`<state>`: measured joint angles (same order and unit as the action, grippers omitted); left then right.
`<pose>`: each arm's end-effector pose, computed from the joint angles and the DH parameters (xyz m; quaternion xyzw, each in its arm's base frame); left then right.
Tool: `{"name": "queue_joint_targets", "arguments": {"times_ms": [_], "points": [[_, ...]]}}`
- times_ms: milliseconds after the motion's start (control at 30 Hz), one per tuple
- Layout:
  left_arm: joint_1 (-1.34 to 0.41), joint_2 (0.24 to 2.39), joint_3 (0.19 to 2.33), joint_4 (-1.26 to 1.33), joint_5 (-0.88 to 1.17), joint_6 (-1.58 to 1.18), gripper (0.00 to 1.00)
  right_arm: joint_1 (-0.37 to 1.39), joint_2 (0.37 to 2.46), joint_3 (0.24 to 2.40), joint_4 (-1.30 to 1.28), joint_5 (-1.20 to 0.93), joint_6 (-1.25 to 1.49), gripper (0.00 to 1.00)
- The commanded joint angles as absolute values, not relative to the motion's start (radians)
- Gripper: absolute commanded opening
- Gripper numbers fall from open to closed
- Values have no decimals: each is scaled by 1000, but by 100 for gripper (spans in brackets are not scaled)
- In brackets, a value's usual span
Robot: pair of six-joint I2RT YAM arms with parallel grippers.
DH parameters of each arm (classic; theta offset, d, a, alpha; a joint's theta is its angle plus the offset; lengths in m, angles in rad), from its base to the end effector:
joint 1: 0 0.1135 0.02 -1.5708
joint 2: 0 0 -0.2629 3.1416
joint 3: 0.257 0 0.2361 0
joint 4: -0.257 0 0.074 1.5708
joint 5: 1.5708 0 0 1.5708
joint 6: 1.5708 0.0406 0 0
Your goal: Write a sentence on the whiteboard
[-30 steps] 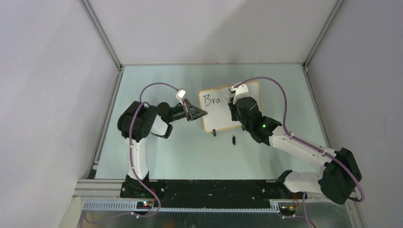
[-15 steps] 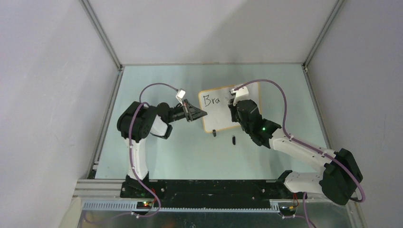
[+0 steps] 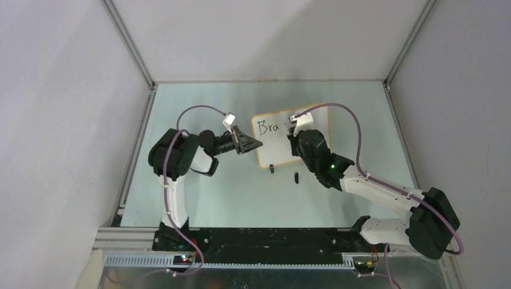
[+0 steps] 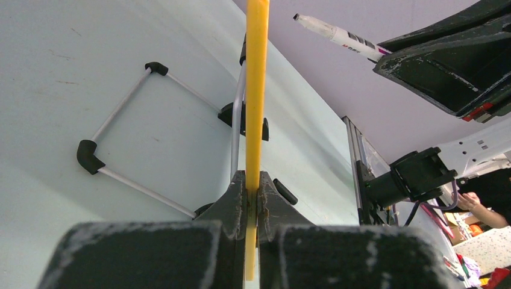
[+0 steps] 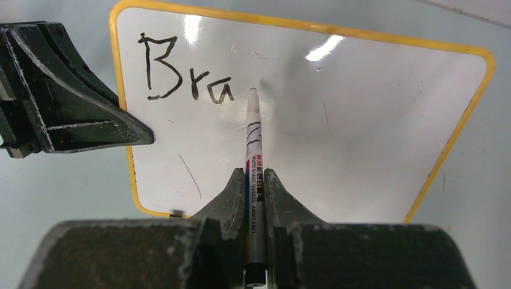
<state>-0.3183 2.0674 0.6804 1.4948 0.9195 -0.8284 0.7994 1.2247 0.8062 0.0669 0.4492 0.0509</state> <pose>0.3166 -0.1383 0.1417 0.1685 0.6626 -0.6108 0.3995 0.1992 0.1796 0.2848 -0.1735 0.7906 0.0639 0.5838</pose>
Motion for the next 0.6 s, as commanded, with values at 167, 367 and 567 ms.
{"name": "queue_joint_targets", "arguments": {"times_ms": [167, 367, 567], "points": [[-320, 2034, 665, 1531, 953, -805, 0, 812, 1190, 805, 134, 481, 70, 0], [-320, 2036, 666, 1531, 954, -805, 0, 812, 1191, 805, 148, 497, 64, 0], [-319, 2036, 667, 1531, 954, -805, 0, 804, 1180, 806, 140, 463, 64, 0]]}}
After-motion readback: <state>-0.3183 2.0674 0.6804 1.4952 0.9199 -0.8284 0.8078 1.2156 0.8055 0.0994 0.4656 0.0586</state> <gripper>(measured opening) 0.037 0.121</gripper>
